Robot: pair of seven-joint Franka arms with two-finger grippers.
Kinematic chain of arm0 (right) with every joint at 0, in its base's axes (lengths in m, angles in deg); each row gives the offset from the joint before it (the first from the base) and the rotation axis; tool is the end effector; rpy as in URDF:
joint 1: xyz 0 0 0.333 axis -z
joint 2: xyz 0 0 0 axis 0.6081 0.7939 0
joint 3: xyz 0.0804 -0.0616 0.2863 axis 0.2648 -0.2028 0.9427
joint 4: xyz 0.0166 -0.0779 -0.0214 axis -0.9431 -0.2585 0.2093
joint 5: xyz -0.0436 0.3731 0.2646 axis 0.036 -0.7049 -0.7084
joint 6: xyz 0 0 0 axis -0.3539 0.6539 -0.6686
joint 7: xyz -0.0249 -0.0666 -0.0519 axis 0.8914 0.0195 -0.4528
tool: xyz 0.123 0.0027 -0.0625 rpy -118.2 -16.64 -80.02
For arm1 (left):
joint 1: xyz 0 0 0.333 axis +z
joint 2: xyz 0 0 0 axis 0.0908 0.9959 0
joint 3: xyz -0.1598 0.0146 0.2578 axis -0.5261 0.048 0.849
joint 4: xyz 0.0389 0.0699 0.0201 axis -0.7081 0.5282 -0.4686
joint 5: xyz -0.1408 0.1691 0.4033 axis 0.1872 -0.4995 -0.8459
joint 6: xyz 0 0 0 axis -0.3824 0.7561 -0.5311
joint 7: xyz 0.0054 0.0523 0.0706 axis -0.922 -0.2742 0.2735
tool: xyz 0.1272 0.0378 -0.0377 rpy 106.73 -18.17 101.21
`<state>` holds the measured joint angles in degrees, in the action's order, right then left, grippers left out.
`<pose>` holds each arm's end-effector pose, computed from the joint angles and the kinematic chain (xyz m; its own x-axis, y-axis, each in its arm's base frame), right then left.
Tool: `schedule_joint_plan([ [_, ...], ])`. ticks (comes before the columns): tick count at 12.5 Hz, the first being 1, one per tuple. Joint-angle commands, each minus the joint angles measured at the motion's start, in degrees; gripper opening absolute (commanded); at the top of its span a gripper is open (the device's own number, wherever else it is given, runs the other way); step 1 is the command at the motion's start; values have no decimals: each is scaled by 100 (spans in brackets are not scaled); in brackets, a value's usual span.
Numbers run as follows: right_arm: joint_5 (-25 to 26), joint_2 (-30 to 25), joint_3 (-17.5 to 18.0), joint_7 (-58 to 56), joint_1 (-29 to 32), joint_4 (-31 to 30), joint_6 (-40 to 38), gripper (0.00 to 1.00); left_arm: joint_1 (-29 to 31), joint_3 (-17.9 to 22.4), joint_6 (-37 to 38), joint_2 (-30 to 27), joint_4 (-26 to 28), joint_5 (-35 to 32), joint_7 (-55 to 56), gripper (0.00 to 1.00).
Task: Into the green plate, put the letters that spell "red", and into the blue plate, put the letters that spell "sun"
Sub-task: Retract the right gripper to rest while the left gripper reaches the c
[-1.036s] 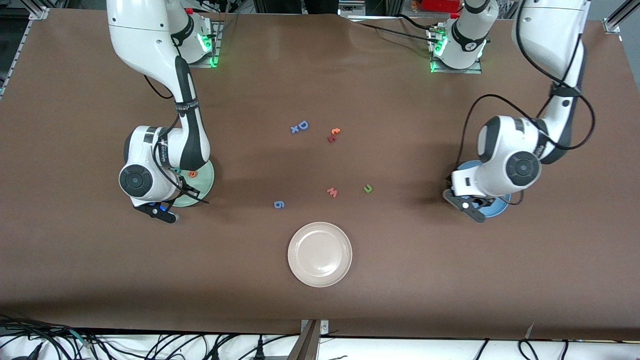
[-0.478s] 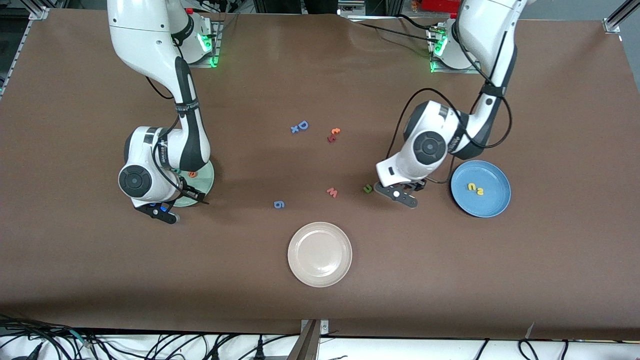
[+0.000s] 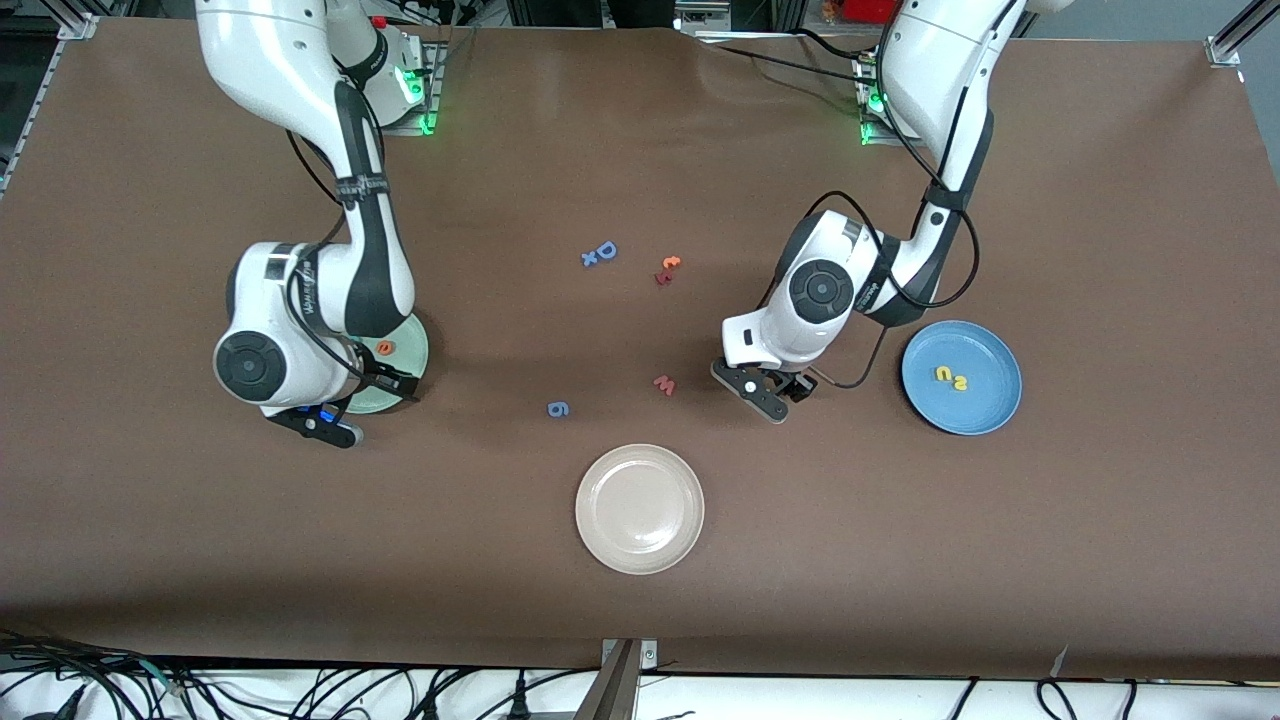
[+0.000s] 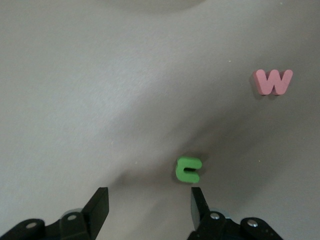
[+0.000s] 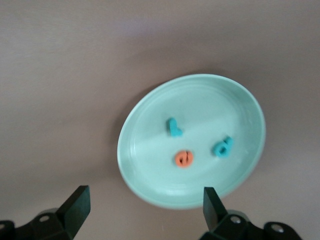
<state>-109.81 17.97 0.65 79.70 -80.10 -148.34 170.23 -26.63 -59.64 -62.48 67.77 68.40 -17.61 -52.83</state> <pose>0.6845 0.1342 0.2306 0.8968 -0.3508 -0.2696 -0.3172 -0.9346 0.1608 0.6117 -0.3425 0.1184 0.7584 -0.6517 0.0089 -0.6515 -0.7577 0.0363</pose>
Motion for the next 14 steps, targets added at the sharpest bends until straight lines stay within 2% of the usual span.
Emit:
schedule_joint_plan([
  [1, -100, -19, -378, -362, 20, 979, -1282, 100, -226, 65, -125, 279, -196, -121, -257, 75],
  [3, -92, -116, -599, -810, 55, 1429, -1821, 100, -348, 65, -502, 472, -196, -130, -249, 75],
  [5, -56, -396, -854, -1215, -15, 1500, -1867, 100, -454, 65, -644, 604, -188, -139, -232, 75],
  [8, -13, -861, -855, -1173, -42, 1536, -2146, 100, -446, 74, -724, 596, -144, -156, -258, 73],
  [10, 268, -1082, -601, -1172, 19, 1379, -2165, 100, -437, 82, -724, 578, -91, -156, -275, 71],
  [12, 592, -1572, -329, -1190, 125, 967, -2096, 100, -411, 126, -715, 526, 49, -148, -608, 70],
  [13, 855, -1740, 30, -1251, 508, 869, -1974, 100, -385, 153, -715, 499, 85, -148, -679, 70],
  [14, 971, -1986, 616, -1304, 1060, 659, -1903, 100, -393, 153, -724, 499, 120, -148, -680, 70],
])
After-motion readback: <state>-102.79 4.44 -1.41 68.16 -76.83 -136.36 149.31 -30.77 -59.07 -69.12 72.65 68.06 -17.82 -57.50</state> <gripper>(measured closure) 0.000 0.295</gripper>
